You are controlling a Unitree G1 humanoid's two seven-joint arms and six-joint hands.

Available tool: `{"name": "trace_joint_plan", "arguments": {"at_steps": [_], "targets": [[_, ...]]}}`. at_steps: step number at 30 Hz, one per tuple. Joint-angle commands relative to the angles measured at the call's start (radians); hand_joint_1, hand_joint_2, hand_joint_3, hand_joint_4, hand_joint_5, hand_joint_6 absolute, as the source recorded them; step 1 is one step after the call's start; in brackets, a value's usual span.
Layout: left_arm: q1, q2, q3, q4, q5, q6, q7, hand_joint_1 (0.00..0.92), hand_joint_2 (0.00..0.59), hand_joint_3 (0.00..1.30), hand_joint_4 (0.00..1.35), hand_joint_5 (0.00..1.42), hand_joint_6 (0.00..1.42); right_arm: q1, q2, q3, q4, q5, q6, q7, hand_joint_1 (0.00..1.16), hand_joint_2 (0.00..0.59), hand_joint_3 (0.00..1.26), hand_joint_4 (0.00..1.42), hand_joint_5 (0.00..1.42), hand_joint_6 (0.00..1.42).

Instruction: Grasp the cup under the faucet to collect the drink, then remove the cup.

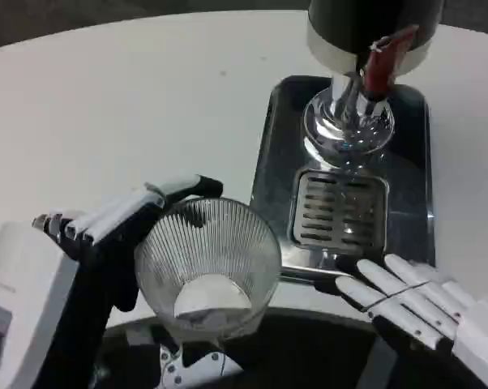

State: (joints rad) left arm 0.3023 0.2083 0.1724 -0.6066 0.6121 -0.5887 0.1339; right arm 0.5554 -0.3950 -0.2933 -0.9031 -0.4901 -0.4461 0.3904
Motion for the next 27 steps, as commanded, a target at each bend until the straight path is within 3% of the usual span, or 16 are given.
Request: {"name": "trace_joint_plan", "arguments": {"at_steps": [1, 17, 27], "targets": [[-0.008, 0.001, -0.009, 0.000, -0.012, -0.003, -0.002, 0.616, 0.025, 0.94, 1.10, 1.26, 1.42, 0.020, 0.001, 0.001, -0.008, -0.005, 0.001, 0.004, 0.48, 0.395, 0.11, 0.03, 0.02, 0.06], [-0.011, 0.001, -0.001, 0.004, -0.022, -0.006, -0.004, 0.616, 0.018, 0.94, 1.10, 1.26, 1.42, 0.031, 0.008, 0.010, -0.021, -0.011, 0.015, 0.005, 0.48, 0.395, 0.11, 0.03, 0.02, 0.06], [-0.013, -0.003, -0.013, 0.004, -0.020, -0.002, -0.008, 0.616, 0.017, 0.94, 1.10, 1.26, 1.42, 0.040, 0.007, -0.006, -0.021, 0.002, 0.020, 0.002, 0.48, 0.395, 0.11, 0.03, 0.02, 0.06]]}}
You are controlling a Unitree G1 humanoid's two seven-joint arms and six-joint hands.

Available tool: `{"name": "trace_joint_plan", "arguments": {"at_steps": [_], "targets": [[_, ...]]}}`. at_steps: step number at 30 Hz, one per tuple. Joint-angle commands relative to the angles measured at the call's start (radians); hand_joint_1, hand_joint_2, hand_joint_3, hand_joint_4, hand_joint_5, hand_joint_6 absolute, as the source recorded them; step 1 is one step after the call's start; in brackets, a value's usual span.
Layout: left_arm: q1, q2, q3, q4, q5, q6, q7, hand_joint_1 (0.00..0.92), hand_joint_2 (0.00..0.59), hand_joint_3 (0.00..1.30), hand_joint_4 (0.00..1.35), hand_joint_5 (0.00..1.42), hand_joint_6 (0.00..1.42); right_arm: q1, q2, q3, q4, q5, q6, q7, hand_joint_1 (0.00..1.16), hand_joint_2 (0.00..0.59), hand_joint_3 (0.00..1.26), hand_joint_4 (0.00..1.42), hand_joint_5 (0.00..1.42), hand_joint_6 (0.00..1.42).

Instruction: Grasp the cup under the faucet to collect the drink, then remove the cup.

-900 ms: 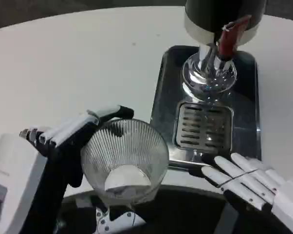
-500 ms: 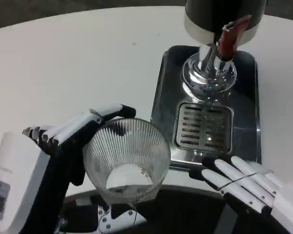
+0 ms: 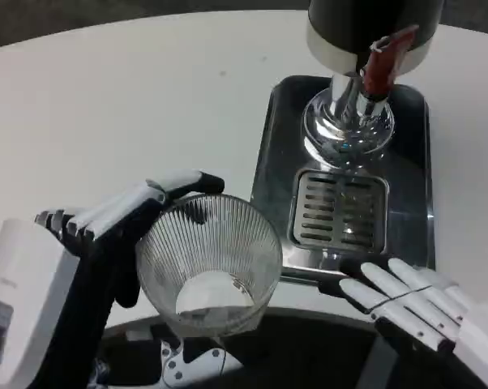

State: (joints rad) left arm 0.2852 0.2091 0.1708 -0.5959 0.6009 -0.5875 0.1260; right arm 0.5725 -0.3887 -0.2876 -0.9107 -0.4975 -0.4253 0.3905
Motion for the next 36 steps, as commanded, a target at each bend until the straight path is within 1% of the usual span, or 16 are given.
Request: {"name": "trace_joint_plan", "arguments": {"at_steps": [1, 9, 14, 18, 26, 36], "targets": [[0.002, -0.005, -0.014, -0.006, -0.008, -0.002, -0.001, 0.616, 0.017, 0.94, 1.10, 1.26, 1.42, 0.025, 0.001, -0.015, -0.014, 0.011, -0.001, 0.001, 0.48, 0.395, 0.11, 0.03, 0.02, 0.06], [-0.032, -0.014, -0.058, 0.025, 0.014, 0.020, -0.003, 0.616, 0.017, 0.94, 1.10, 1.26, 1.42, 0.045, 0.013, -0.044, -0.023, 0.035, 0.001, -0.005, 0.48, 0.395, 0.11, 0.03, 0.02, 0.06], [-0.078, -0.022, -0.096, 0.063, 0.041, 0.045, 0.002, 0.616, 0.017, 0.94, 1.10, 1.26, 1.42, 0.062, 0.024, -0.096, -0.029, 0.073, 0.006, -0.009, 0.48, 0.395, 0.11, 0.03, 0.02, 0.06], [-0.125, -0.033, -0.132, 0.093, 0.065, 0.073, 0.005, 0.616, 0.017, 0.94, 1.10, 1.26, 1.42, 0.082, 0.035, -0.136, -0.031, 0.101, -0.004, -0.010, 0.48, 0.395, 0.11, 0.04, 0.02, 0.06], [-0.229, -0.056, -0.199, 0.171, 0.124, 0.129, 0.024, 0.616, 0.017, 0.94, 1.10, 1.26, 1.42, 0.125, 0.054, -0.201, -0.032, 0.149, -0.029, -0.016, 0.48, 0.395, 0.11, 0.04, 0.01, 0.08], [-0.363, -0.056, -0.250, 0.288, 0.179, 0.186, 0.058, 0.616, 0.017, 0.94, 1.10, 1.26, 1.42, 0.157, 0.075, -0.268, -0.020, 0.198, -0.060, -0.016, 0.48, 0.395, 0.11, 0.05, 0.02, 0.08]]}}
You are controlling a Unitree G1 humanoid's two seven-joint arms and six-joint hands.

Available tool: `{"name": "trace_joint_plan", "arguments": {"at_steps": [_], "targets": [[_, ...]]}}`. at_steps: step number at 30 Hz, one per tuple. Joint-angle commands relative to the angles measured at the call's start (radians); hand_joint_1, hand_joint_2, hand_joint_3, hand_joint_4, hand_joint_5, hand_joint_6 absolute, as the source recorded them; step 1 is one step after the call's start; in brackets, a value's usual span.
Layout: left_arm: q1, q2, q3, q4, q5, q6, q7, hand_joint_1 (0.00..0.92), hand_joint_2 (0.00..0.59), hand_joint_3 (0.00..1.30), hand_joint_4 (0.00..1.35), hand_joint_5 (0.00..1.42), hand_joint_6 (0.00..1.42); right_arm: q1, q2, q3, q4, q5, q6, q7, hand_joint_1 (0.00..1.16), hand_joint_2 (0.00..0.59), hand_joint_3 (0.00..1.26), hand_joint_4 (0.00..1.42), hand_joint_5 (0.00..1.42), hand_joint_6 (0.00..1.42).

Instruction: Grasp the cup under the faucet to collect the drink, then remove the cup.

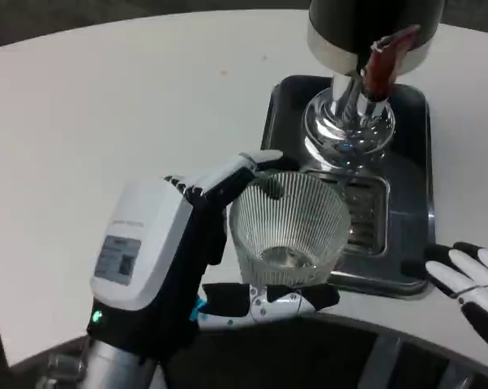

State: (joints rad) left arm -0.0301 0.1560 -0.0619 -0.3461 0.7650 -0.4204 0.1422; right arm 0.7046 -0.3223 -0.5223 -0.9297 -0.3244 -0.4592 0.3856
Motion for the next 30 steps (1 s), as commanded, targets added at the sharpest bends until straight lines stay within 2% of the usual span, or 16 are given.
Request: {"name": "trace_joint_plan", "arguments": {"at_steps": [1, 9, 15, 30], "targets": [[-0.061, -0.003, -0.022, 0.053, 0.020, 0.025, 0.045, 0.616, 0.017, 0.94, 1.10, 1.26, 1.42, 0.027, 0.009, -0.039, 0.001, 0.030, -0.029, -0.011, 0.48, 0.395, 0.11, 0.05, 0.02, 0.08], [-0.153, 0.008, -0.056, 0.181, 0.052, 0.081, 0.094, 0.616, 0.017, 0.94, 1.10, 1.26, 1.42, 0.031, 0.004, -0.085, 0.009, 0.073, -0.034, -0.003, 0.48, 0.395, 0.11, 0.05, 0.02, 0.08], [-0.255, 0.007, -0.089, 0.319, 0.073, 0.133, 0.137, 0.616, 0.016, 0.94, 1.10, 1.24, 1.42, 0.039, 0.004, -0.099, 0.007, 0.090, -0.038, 0.002, 0.48, 0.395, 0.11, 0.06, 0.02, 0.08], [-0.487, 0.000, -0.147, 0.619, 0.064, 0.199, 0.284, 0.622, 0.013, 0.94, 1.10, 1.24, 1.42, 0.061, 0.006, -0.132, 0.013, 0.122, -0.041, 0.004, 0.47, 0.388, 0.12, 0.06, 0.04, 0.08]]}}
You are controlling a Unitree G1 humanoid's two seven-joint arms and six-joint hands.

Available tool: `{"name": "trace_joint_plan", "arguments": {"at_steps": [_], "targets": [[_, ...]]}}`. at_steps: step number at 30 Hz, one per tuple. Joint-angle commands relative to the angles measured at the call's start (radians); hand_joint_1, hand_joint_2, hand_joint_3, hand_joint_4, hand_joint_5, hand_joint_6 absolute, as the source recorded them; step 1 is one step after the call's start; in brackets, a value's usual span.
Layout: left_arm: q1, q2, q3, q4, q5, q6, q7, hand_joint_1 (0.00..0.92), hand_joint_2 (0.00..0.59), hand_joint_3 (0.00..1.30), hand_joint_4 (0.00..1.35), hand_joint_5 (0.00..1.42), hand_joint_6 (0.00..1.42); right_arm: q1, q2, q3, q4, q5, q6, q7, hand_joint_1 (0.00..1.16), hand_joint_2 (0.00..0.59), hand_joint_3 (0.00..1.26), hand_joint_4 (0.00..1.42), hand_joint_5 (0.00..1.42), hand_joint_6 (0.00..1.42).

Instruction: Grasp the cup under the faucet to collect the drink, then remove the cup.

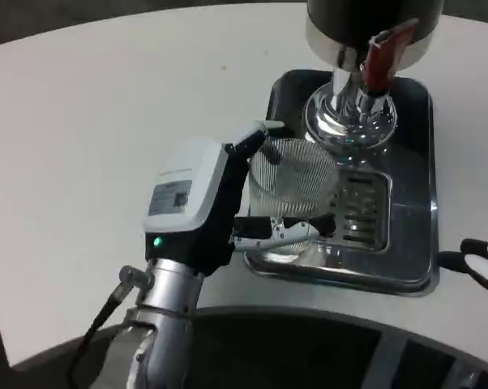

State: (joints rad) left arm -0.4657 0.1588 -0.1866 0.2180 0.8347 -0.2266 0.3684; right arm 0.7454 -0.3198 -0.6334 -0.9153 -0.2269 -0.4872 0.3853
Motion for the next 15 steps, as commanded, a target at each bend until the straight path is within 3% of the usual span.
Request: {"name": "trace_joint_plan", "arguments": {"at_steps": [1, 15], "targets": [[-0.071, -0.005, -0.028, 0.079, -0.006, 0.007, 0.069, 0.622, 0.012, 0.94, 1.10, 1.24, 1.42, 0.021, 0.002, -0.026, -0.001, 0.028, -0.013, 0.004, 0.47, 0.388, 0.12, 0.06, 0.04, 0.08], [-0.180, -0.031, -0.103, 0.219, -0.022, -0.004, 0.166, 0.625, 0.011, 0.93, 1.10, 1.24, 1.42, 0.028, -0.009, -0.046, 0.008, 0.060, -0.032, 0.015, 0.45, 0.396, 0.12, 0.07, 0.04, 0.08]]}}
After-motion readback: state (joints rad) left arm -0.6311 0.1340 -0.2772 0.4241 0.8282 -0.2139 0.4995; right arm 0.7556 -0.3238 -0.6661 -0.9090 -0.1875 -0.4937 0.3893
